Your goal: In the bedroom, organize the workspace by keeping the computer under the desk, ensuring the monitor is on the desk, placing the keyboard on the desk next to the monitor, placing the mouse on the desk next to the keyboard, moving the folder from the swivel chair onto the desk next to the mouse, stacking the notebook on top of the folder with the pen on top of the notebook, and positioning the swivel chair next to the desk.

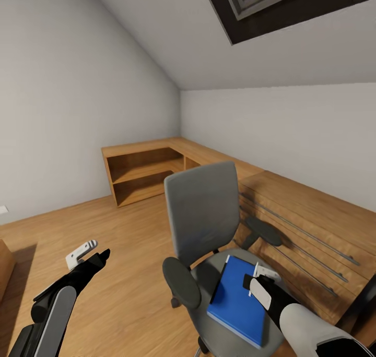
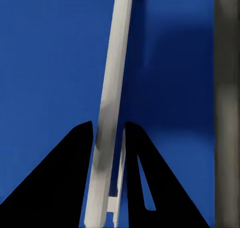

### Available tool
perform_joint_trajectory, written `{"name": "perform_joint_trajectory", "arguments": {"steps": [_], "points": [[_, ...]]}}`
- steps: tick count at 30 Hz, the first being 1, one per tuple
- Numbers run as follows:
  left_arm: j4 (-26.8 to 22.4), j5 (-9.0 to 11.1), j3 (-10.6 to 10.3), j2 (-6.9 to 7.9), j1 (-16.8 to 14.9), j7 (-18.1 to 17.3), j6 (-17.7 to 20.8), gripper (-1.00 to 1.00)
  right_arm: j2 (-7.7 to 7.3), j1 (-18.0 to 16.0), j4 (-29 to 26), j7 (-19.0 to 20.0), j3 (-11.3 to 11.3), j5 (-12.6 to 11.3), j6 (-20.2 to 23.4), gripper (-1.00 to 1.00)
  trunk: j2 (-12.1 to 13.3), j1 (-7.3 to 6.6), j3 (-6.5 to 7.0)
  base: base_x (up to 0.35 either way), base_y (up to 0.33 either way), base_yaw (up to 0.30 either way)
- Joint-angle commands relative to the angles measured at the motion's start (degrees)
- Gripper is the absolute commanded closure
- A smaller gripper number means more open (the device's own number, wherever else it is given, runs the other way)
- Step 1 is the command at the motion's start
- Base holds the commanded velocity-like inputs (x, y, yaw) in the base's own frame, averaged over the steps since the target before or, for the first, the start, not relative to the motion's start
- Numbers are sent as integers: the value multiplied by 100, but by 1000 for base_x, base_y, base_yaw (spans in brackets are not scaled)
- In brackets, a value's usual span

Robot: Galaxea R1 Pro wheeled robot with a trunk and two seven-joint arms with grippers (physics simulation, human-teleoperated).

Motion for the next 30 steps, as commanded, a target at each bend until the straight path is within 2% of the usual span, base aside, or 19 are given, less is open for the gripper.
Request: {"name": "perform_joint_trajectory", "arguments": {"steps": [1, 10, 14, 17, 19, 21, 25, 26, 27, 30], "points": [[-8, 60, -2, 2, -4, 50, 16, -100, -2, -1, -15, -23, 47, -39, 33, 100, 39, -23, 12, -22, 0, 0], [-8, 60, -2, 2, -4, 43, 16, -100, 3, -1, -32, -10, 69, -34, -13, 100, 399, -221, 174, -263, 0, 0], [-8, 60, -3, 2, -4, 43, 16, -100, -1, 7, -526, -25, 60, -20, -6, 100, 560, -309, 246, -330, 0, 0], [-11, 57, -18, -2, -4, 43, 11, -100, -4, 93, -1300, -108, 56, 9, 23, 100, 680, -374, 300, -287, 0, 0], [-23, 39, -104, -5, 20, 43, 1, -100, -10, 332, -1978, -365, 61, 21, 139, 100, 760, -418, 336, -114, 0, 0], [-28, 28, -273, -3, 67, 43, -12, -100, -12, 614, -2649, -679, 66, 26, 281, 100, 841, -462, 371, -51, 0, 0], [-33, 13, -751, 1, 137, 43, -33, -100, -42, 1495, -4659, -1430, 63, 20, 805, 100, 1001, -550, 443, -17, 0, 0], [-33, 12, -814, 1, 141, 45, -33, -100, -45, 1597, -4893, -1476, 61, 21, 883, 100, 1041, -572, 461, -6, 0, 0], [-34, -11, -1007, 7, 150, 48, -35, -100, -59, 1874, -5547, -1570, 56, 20, 1116, 100, 1081, -594, 479, -3, 0, 0], [-34, -147, -1238, 11, 158, 50, -33, -100, -72, 2158, -6210, -1633, 47, 16, 1376, 100, 1202, -660, 533, -2, 0, 0]]}}
